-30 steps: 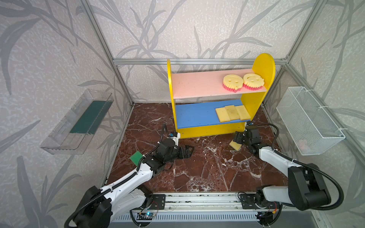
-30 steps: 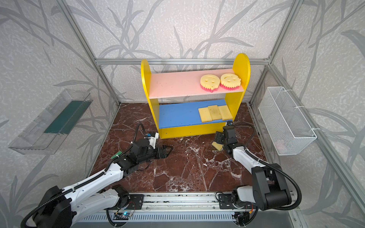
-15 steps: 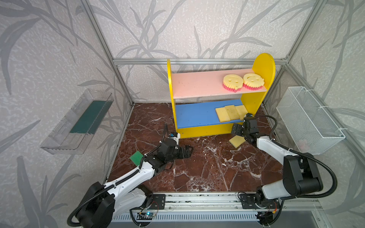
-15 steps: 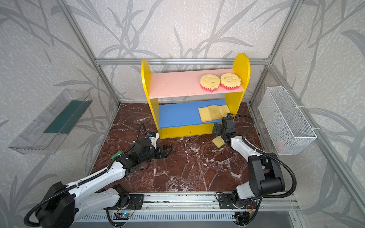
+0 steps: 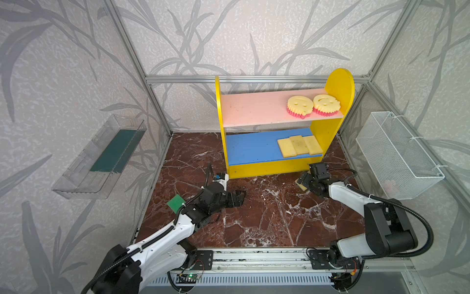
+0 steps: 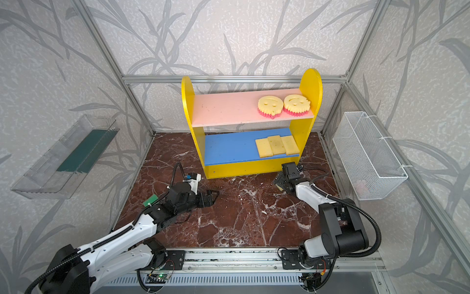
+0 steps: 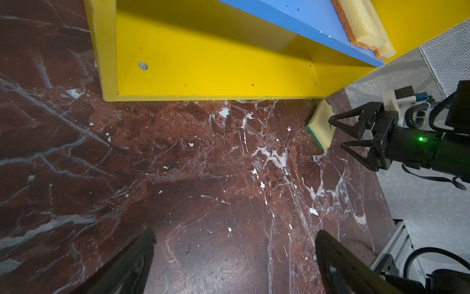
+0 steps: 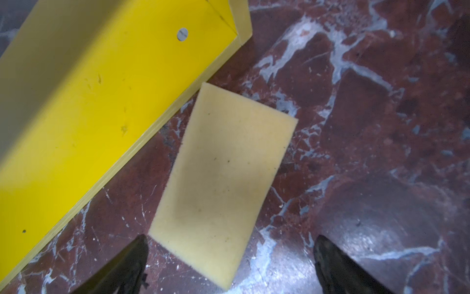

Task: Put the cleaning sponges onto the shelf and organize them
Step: 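Grasp the sponge lying at the shelf front with the right gripper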

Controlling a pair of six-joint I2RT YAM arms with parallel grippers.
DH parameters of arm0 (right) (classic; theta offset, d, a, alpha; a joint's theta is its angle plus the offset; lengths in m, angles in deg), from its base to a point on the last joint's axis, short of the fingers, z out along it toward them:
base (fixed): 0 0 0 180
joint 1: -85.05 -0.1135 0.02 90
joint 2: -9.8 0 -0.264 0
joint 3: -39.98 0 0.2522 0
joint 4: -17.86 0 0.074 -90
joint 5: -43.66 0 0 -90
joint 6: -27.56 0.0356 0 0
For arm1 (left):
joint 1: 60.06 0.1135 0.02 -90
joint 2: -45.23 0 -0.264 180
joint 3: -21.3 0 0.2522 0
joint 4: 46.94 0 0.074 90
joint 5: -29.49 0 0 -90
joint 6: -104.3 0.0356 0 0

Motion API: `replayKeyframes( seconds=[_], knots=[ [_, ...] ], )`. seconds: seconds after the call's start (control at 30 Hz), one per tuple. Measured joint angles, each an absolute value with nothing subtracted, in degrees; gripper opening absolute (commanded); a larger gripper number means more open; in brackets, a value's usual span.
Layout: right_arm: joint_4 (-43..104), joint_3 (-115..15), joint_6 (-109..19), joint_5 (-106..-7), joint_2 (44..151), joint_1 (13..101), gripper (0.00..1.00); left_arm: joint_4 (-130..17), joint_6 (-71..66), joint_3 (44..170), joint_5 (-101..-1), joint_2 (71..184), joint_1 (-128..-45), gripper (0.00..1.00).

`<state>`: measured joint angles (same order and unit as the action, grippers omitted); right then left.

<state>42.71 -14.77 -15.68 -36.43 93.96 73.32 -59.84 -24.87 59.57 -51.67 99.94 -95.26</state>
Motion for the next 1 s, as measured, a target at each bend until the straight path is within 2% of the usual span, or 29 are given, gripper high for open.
replayKeyframes(
  seconds=[0.53, 0.6, 0.67, 1.0],
  knots=[
    [40.66, -15.89, -14.22, -31.34, 99.84, 71.05, 1.00, -59.89, -24.92, 59.16, -51.64, 98.74, -95.26, 0.99],
    [40.72, -17.09, -14.50, -31.34, 101.02, 71.05, 0.96, -59.86, -24.92, 59.16, -51.64, 98.76, -95.26, 0.99],
    [40.87, -17.88, -15.20, -31.34, 101.77, 71.03, 0.97, -59.86, -24.92, 59.16, -51.64, 98.79, -95.26, 0.99],
    [46.86, -16.98, -19.81, -30.20, 97.02, 71.07, 0.98, -59.82, -24.96, 59.16, -51.62, 98.90, -95.26, 0.99]
  ],
)
